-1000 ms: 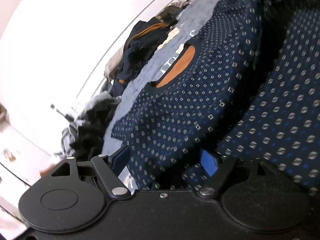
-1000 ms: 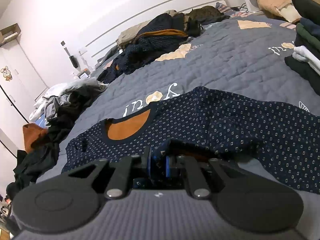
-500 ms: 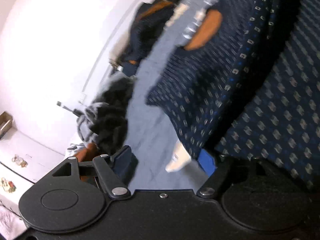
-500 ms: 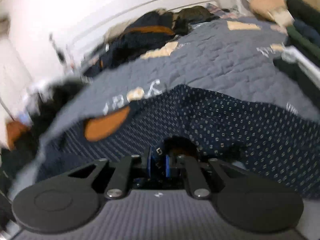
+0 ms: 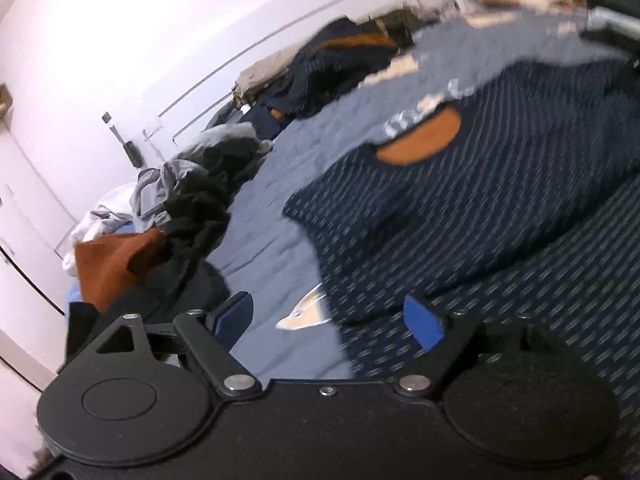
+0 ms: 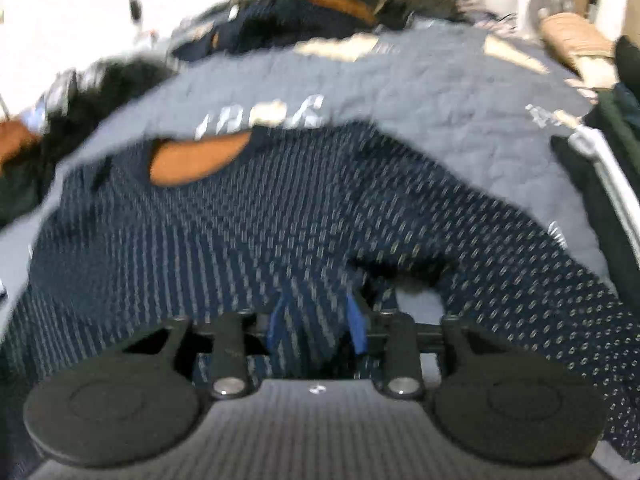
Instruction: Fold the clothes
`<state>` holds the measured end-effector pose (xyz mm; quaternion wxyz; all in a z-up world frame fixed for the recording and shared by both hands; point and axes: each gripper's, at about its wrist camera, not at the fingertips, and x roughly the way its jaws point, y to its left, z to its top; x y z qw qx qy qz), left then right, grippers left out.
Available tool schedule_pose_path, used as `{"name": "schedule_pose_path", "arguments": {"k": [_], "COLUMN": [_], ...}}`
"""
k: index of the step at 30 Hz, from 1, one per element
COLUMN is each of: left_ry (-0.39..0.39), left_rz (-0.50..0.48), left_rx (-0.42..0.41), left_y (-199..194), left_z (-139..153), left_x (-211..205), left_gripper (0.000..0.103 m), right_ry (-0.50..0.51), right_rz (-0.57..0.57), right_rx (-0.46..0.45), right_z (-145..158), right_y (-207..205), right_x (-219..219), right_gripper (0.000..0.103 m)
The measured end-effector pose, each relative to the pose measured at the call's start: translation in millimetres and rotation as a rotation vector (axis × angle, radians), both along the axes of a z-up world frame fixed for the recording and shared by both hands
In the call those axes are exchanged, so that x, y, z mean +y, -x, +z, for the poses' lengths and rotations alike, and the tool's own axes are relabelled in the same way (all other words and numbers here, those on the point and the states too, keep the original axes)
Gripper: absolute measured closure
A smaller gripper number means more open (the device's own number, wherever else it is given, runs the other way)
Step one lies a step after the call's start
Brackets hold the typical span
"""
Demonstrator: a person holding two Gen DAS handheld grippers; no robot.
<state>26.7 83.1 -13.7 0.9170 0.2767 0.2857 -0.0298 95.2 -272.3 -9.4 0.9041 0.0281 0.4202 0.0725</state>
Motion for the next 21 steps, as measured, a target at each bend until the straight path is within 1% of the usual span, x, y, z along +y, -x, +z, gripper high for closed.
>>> {"name": "schedule_pose_path", "arguments": {"k": [1, 2, 5, 7, 10, 13, 17, 21], "left_ry": [0.012, 0.024, 0.111, 0.183, 0.276, 0.342, 0.406, 0.464], "left_rz": [0.004, 0.008, 0.019, 0.027, 0.042, 0.056, 0.053, 0.08], "left_rx": [-0.017, -0.033, -0.036, -0.017, -0.002, 0.007, 0.018, 0.063], "left_y": [2.8, 5.5, 7.9, 8.8, 6.7, 3.6, 2.5, 2.6], "left_z": [3.2, 6.4, 13.2, 14.9, 13.9, 9.5, -1.8, -14.7], "left_x": [-4.4, -8.7, -20.5, -26.6, -35.5, -43.3, -47.6, -45.8], "left_gripper": [0.021, 0.021, 0.02, 0.02, 0.019, 0.019, 0.018, 0.018], "right_ry": [-0.011, -0.018, -0.015, -0.012, -0.02, -0.035, -0.04, -0.02], "right_rz": [-0.014, -0.024, -0.03, -0.025, -0.013, -0.005, 0.003, 0.02], "right_rx": [-0.023, -0.045, -0.098, -0.12, -0.15, -0.171, -0.182, -0.174], "right_z": [5.4, 9.8, 16.5, 19.0, 22.5, 23.5, 21.7, 15.9], "right_y": [1.5, 3.1, 5.7, 6.0, 7.0, 9.0, 12.4, 13.3], "right_x": [-2.8, -4.7, -2.5, -0.3, 3.0, 6.4, 13.7, 22.7], "right_gripper": [0.053, 0.051, 0.046, 0.043, 0.04, 0.039, 0.038, 0.037]}}
